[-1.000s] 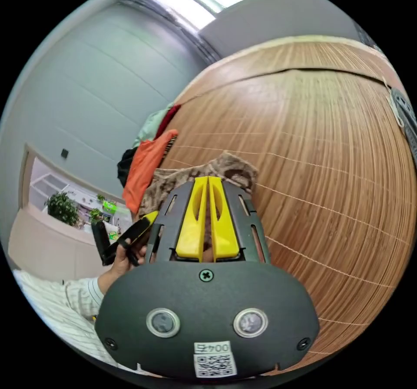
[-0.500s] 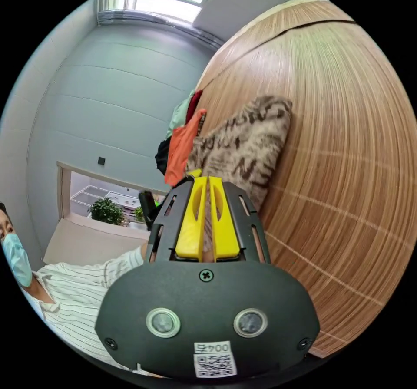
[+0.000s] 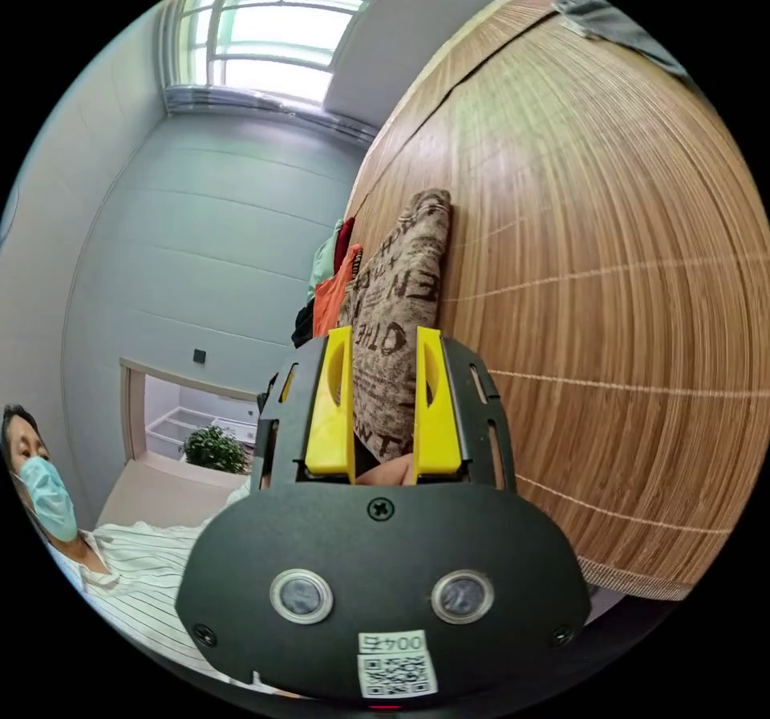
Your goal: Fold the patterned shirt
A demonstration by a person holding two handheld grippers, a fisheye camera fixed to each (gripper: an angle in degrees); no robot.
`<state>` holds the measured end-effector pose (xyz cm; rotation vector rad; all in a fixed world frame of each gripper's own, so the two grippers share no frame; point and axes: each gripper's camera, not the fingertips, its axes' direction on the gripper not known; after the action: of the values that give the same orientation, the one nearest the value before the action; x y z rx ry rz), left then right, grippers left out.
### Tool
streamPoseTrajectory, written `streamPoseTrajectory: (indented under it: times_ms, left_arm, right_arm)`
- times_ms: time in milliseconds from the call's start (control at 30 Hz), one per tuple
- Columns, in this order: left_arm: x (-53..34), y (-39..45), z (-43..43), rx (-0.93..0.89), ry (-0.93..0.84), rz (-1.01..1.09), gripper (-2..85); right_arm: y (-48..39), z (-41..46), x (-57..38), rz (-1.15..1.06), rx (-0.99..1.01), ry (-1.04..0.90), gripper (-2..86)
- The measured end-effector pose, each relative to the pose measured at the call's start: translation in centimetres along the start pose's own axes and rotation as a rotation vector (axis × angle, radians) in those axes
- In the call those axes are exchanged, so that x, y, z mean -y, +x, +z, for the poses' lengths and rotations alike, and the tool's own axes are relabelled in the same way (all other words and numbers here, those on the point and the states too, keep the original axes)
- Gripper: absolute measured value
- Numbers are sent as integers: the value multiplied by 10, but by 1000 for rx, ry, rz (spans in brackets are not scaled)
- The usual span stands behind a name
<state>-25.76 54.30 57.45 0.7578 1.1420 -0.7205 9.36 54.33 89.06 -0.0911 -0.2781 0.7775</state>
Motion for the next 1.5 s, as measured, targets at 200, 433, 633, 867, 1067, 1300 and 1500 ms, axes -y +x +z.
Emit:
streamPoseTrajectory:
  times_ms: [200, 433, 633, 867, 1067, 1300, 1500]
  left_arm:
    - [-15, -43, 8, -5, -136, -31, 150]
    - [-31, -42, 3, -31, -95, 31, 180]
    - [-36, -11, 20, 71, -217, 165, 210]
    - [-30, -20, 14, -34, -141, 46, 169]
    - [-42, -33, -3, -79, -24, -164, 168]
    - [-85, 13, -29, -21, 86, -264, 176]
    - [-129, 33, 21, -116, 55, -336, 192]
  right_arm:
    - [34, 22, -18, 87, 32, -26, 135]
    - [58, 38, -25, 138, 63, -64, 132]
    - [59, 53, -41, 119, 108, -124, 137]
    - [54, 76, -64, 97, 146, -178, 135]
    - [41, 82, -53, 230, 58, -251, 94]
    - [-9, 71, -28, 432, 166, -192, 81]
    - [-46, 71, -12, 474, 184, -161, 81]
